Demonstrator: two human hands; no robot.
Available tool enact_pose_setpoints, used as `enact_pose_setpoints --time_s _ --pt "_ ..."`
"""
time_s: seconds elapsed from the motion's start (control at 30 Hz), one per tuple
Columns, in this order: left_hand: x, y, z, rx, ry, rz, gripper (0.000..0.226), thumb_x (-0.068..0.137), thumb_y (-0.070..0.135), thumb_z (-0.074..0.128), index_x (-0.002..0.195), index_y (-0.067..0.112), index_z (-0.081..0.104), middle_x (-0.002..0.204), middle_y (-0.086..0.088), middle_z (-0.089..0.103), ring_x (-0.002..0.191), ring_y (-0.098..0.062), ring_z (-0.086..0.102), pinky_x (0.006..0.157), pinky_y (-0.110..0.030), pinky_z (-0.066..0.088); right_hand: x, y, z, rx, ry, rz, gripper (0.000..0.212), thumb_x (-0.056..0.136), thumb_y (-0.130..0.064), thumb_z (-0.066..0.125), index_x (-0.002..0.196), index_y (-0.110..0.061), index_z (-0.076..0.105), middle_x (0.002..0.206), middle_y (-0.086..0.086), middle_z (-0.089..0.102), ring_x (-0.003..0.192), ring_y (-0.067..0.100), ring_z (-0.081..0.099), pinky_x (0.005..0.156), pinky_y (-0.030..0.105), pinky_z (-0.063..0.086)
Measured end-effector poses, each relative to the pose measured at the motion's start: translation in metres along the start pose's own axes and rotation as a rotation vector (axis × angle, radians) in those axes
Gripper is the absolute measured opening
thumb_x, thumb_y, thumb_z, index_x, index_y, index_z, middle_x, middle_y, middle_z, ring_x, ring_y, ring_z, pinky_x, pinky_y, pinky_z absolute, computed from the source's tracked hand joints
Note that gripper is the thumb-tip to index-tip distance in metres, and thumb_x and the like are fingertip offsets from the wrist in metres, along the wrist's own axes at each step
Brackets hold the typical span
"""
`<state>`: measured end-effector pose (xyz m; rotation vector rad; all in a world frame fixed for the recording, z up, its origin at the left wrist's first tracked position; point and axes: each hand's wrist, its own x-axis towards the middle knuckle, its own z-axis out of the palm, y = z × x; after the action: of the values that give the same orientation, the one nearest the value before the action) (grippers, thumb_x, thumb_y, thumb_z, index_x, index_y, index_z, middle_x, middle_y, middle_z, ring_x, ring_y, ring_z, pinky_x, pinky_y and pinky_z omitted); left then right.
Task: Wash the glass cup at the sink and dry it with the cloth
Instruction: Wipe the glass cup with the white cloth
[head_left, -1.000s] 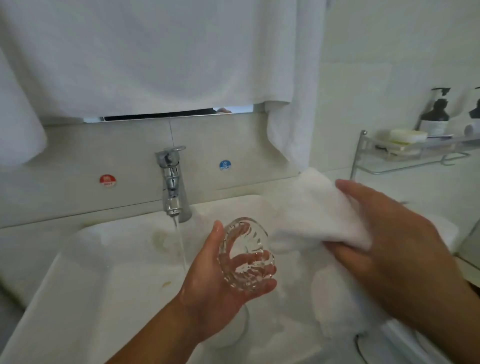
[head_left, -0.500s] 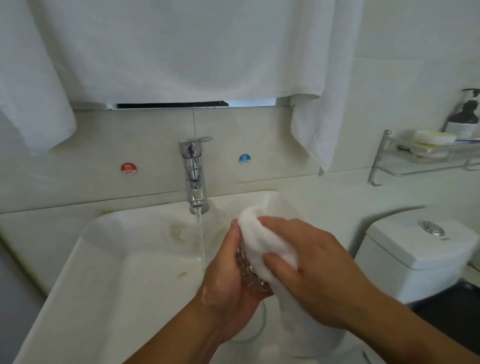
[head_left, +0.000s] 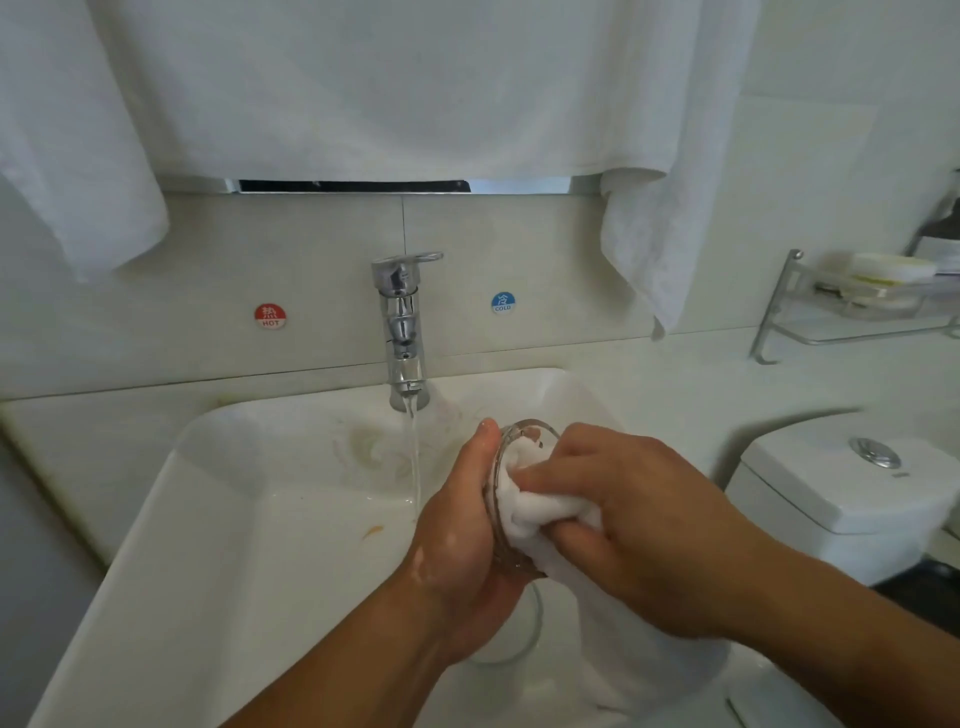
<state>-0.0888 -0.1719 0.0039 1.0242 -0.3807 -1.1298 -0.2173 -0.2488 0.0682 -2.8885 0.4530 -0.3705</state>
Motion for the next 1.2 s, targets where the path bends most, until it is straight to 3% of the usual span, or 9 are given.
enact_pose_setpoints --time_s 0.13,0.27,0.4,0.57,0.67,0.73,0.93,1.1,1.2 --pt "-0.003 0.002 0.009 0.049 -0.002 -0.021 0.064 0.1 0.062 0.035 0.119 0.016 0.076 0.119 -0.016 0.077 0.119 -0.038 0.069 0.111 -0.06 0.046 -0.007 0.005 0.001 -0.298 0.021 -0.065 0.024 0.085 -0.03 0.062 0.104 -0.04 0.069 0.093 -0.011 0.059 0.078 0.016 0.061 0.064 0.034 0.052" --pt "-0.006 0.003 0.01 0.099 -0.011 -0.086 0.063 0.1 0.065 0.036 0.122 0.019 0.075 0.123 -0.022 0.074 0.118 -0.039 0.069 0.109 -0.061 0.047 -0.008 0.022 0.013 -0.432 0.203 -0.138 0.044 0.065 -0.032 0.086 0.106 -0.026 0.073 0.093 0.003 0.068 0.069 0.02 0.061 0.051 0.031 0.05" --pt "-0.006 0.006 0.008 0.087 -0.016 -0.14 0.062 0.101 0.063 0.037 0.122 0.018 0.074 0.12 -0.023 0.074 0.105 -0.035 0.066 0.106 -0.059 0.046 -0.005 0.031 0.021 -0.412 0.394 -0.343 0.013 0.087 -0.023 0.069 0.099 -0.018 0.074 0.103 0.009 0.073 0.072 0.024 0.061 0.055 0.033 0.052" --pt "-0.004 0.007 0.007 0.135 0.041 -0.063 0.059 0.1 0.062 0.039 0.112 0.02 0.079 0.112 -0.021 0.077 0.101 -0.035 0.069 0.103 -0.057 0.05 0.004 0.033 0.031 -0.377 0.414 -0.179 0.025 0.087 -0.023 0.051 0.099 -0.024 0.073 0.092 0.005 0.069 0.067 0.024 0.059 0.051 0.032 0.049" --pt "-0.006 0.008 0.009 0.244 0.097 0.074 0.057 0.099 0.062 0.043 0.105 0.02 0.081 0.113 -0.023 0.076 0.109 -0.039 0.072 0.097 -0.058 0.054 0.012 0.022 0.029 -0.237 0.38 0.009 0.025 0.083 -0.028 0.045 0.085 -0.032 0.07 0.068 -0.009 0.057 0.053 0.014 0.053 0.051 0.023 0.038" --pt "-0.006 0.008 0.011 0.299 0.148 0.205 0.053 0.089 0.068 0.052 0.1 0.025 0.081 0.106 -0.018 0.078 0.099 -0.033 0.075 0.086 -0.053 0.056 0.017 0.019 0.023 -0.123 0.261 0.096 0.012 0.078 -0.028 0.048 0.069 -0.034 0.054 0.057 -0.015 0.048 0.05 0.005 0.046 0.05 0.022 0.035" --pt "-0.008 0.008 0.012 0.38 0.089 0.418 0.055 0.076 0.079 0.049 0.112 0.045 0.073 0.121 0.012 0.075 0.121 -0.015 0.067 0.111 -0.053 0.049 0.024 0.015 -0.006 0.391 -0.094 0.201 0.021 0.085 -0.027 0.066 0.064 -0.027 0.071 0.068 -0.007 0.067 0.066 0.006 0.059 0.064 0.022 0.047" --pt "-0.002 0.008 0.008 0.357 0.05 0.487 0.058 0.08 0.071 0.047 0.126 0.043 0.068 0.135 0.008 0.07 0.132 -0.017 0.061 0.117 -0.05 0.042 0.013 0.008 -0.014 0.896 -0.078 0.337 0.019 0.082 -0.008 0.068 0.088 -0.02 0.082 0.088 0.003 0.08 0.089 0.02 0.076 0.081 0.033 0.059" --pt "0.0 0.004 0.006 0.386 0.036 0.505 0.054 0.08 0.071 0.046 0.126 0.049 0.066 0.135 0.011 0.069 0.132 -0.014 0.06 0.117 -0.047 0.042 0.017 0.01 -0.009 1.201 -0.085 0.543 0.026 0.086 -0.002 0.063 0.105 -0.01 0.079 0.089 0.011 0.08 0.086 0.025 0.078 0.078 0.033 0.06"
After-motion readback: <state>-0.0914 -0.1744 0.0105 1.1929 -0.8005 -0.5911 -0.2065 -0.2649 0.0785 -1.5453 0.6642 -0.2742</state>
